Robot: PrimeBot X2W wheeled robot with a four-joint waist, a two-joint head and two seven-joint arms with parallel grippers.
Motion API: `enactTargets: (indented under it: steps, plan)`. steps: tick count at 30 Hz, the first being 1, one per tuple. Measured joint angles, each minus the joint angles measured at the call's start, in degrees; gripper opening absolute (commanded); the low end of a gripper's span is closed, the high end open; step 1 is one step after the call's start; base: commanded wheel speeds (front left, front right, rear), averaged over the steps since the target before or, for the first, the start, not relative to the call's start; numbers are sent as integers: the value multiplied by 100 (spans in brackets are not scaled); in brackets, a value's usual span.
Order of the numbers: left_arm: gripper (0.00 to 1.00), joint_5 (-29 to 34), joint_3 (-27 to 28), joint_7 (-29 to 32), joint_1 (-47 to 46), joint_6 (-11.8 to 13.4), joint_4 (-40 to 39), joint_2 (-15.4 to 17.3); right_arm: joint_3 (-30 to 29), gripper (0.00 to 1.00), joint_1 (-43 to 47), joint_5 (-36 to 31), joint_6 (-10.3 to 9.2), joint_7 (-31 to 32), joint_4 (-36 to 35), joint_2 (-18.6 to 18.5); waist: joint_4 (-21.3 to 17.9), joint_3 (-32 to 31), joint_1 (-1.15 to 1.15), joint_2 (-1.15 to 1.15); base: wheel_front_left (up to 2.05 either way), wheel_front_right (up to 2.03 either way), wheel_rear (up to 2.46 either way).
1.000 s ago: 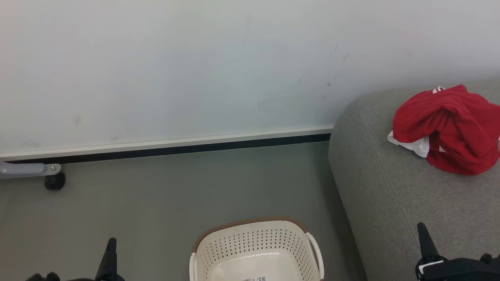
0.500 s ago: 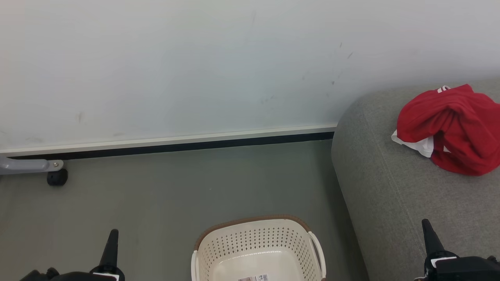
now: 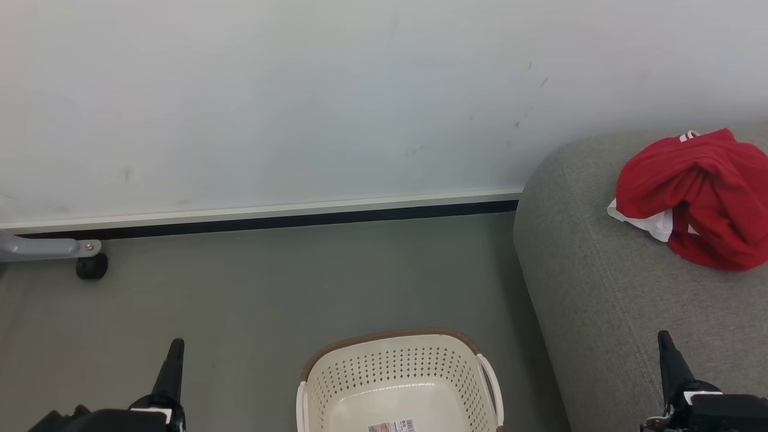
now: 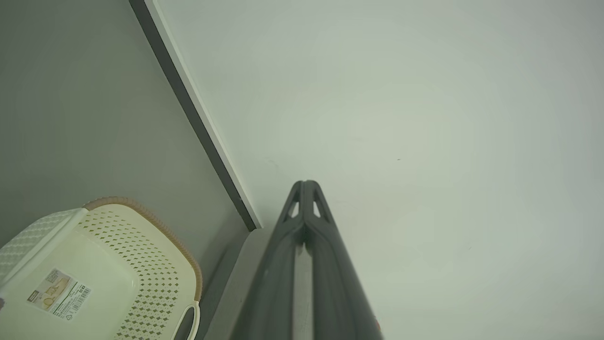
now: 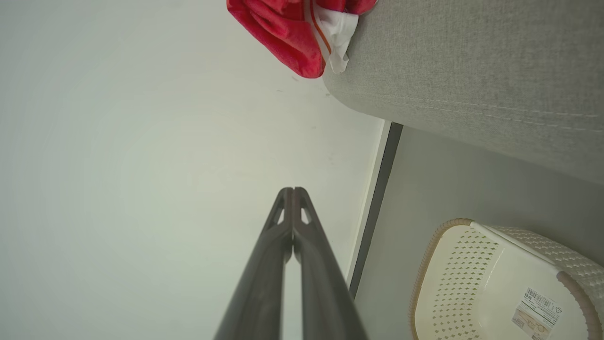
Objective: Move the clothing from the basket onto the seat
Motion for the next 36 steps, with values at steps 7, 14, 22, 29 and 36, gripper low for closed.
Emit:
enactTargets:
  steps: [7,14,22,29,36]
  plan:
    - [0,-417,82,129,-111,-99,37,-51,-165,0,-40,449,92,143,19,63,28,23,0,0,0,0,0]
    - [0,-633,113,180,-185,-144,60,-88,-238,0,-110,626,130,190,34,91,40,32,0,0,0,0,0]
    - [0,-633,113,180,-185,-144,63,-89,-240,0,-110,632,130,190,35,93,40,32,0,0,0,0,0]
    - [0,-634,113,180,-185,-144,63,-89,-240,0,-110,632,130,190,35,93,39,32,0,0,0,0,0]
    - [0,-635,113,180,-185,-144,63,-89,-240,0,-110,633,130,190,35,93,39,32,0,0,0,0,0]
